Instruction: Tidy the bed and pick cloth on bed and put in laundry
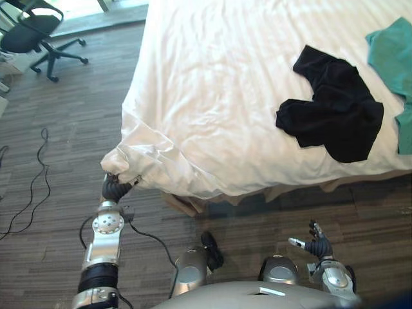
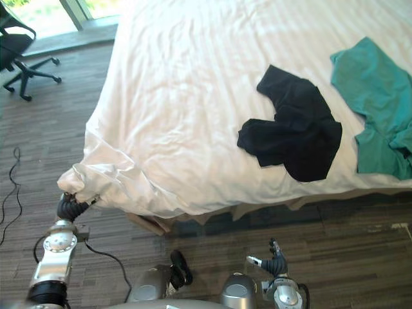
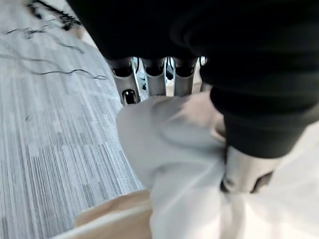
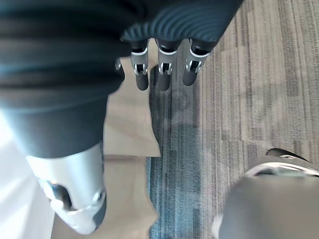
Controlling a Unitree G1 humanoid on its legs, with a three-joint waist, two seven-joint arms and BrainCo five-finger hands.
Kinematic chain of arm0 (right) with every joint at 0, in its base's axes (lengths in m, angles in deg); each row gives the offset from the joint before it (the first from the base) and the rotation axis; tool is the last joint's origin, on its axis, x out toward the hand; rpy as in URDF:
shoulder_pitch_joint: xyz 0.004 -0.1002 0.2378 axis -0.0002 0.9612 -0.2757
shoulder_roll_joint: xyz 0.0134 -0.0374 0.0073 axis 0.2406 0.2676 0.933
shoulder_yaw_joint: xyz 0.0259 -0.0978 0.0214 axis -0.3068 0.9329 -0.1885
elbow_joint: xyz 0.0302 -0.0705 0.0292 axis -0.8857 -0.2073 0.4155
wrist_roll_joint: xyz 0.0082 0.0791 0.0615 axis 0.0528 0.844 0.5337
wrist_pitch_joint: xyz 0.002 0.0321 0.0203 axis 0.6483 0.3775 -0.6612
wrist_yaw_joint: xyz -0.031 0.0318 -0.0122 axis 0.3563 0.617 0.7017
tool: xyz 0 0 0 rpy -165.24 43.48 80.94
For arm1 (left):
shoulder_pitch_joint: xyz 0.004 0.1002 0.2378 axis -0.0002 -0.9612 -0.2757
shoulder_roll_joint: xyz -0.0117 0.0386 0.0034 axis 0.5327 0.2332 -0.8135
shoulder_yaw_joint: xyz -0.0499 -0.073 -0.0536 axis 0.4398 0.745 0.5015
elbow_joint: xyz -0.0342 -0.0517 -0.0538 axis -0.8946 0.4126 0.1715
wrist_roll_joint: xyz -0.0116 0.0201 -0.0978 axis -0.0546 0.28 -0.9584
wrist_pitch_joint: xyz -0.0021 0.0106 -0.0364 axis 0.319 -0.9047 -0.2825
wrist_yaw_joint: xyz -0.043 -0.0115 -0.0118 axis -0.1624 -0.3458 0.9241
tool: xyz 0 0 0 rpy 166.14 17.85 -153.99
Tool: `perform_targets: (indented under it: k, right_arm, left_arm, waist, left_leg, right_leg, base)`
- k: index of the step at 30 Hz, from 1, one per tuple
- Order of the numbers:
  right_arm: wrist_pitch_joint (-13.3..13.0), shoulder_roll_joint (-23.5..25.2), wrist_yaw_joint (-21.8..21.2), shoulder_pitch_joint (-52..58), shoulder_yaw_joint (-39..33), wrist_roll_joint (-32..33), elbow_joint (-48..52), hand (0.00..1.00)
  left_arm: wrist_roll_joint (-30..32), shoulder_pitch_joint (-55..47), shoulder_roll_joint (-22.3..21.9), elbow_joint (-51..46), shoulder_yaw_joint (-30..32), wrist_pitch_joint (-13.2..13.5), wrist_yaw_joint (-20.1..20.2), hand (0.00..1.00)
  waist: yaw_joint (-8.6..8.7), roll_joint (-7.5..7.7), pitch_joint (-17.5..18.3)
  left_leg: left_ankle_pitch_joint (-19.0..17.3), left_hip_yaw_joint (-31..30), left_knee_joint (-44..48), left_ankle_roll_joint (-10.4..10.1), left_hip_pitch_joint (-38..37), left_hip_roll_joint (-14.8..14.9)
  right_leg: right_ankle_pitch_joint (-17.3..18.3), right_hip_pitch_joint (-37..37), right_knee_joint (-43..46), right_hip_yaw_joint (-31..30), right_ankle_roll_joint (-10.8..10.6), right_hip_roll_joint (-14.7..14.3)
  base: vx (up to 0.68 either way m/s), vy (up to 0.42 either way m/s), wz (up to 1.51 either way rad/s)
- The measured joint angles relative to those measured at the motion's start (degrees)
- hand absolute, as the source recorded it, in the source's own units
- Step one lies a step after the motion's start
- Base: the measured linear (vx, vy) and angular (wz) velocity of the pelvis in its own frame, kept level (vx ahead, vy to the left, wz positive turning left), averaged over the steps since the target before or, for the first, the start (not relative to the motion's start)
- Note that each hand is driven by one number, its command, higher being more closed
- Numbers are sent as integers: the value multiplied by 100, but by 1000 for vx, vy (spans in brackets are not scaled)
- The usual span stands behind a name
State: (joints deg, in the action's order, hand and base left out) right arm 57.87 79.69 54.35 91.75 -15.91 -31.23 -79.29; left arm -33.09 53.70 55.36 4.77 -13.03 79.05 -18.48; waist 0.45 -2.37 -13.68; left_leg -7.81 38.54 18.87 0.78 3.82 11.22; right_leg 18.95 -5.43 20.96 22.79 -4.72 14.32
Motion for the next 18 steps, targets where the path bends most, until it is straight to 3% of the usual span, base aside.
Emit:
perform_targets:
  k: [4, 7, 10, 13, 16, 18]
  right_arm:
    - [103, 113, -60, -11, -161, 16, -259, 0]
    - [98, 158, -71, -97, -380, 117, -555, 0]
    - [58, 223, -52, -316, -863, 144, -1113, 0]
    - [26, 188, 44, -435, -1190, 218, -1643, 0]
    - [31, 216, 148, -412, -1391, 424, -1903, 0]
    - [26, 295, 205, -421, -1514, 603, -1901, 0]
  left_arm:
    - [6, -136, -465, 421, 106, 181, -43, 0]
    - [-22, -121, -693, 785, 193, 236, -57, 0]
    - [-236, -89, -732, 1298, 486, 258, -182, 0]
    - [-442, -176, -715, 2167, 836, 73, -403, 0]
    - [-863, -545, -712, 2651, 903, 88, -403, 0]
    - [-1375, -760, -722, 2867, 940, 119, -340, 0]
  waist:
    - [8, 143, 266]
    - [47, 232, 503]
    - [219, 252, 741]
    - [296, 136, 748]
    - [264, 41, 773]
    - [194, 60, 744]
  left_leg:
    - [-191, -153, 458, -9, 49, -53]
    - [-140, -301, 261, -27, 99, -237]
    - [293, -457, -527, -77, -69, -565]
    - [827, -574, -1540, -123, -484, -780]
    - [1245, -641, -2358, -150, -880, -882]
    - [1298, -671, -2490, -147, -979, -908]
  right_leg:
    - [149, -116, 84, 114, -156, 205]
    - [167, -110, 74, 260, -177, 299]
    - [-31, -169, -220, 354, -224, 277]
    - [-339, -410, -582, 489, -219, 101]
    - [-498, -538, -687, 518, -208, -51]
    - [-518, -615, -683, 517, -189, -57]
  base:
    - [40, 78, 14]
    - [6, 54, 26]
    - [4, 5, 21]
    - [-8, -24, 15]
    - [-37, -14, 9]
    - [-61, 18, 1]
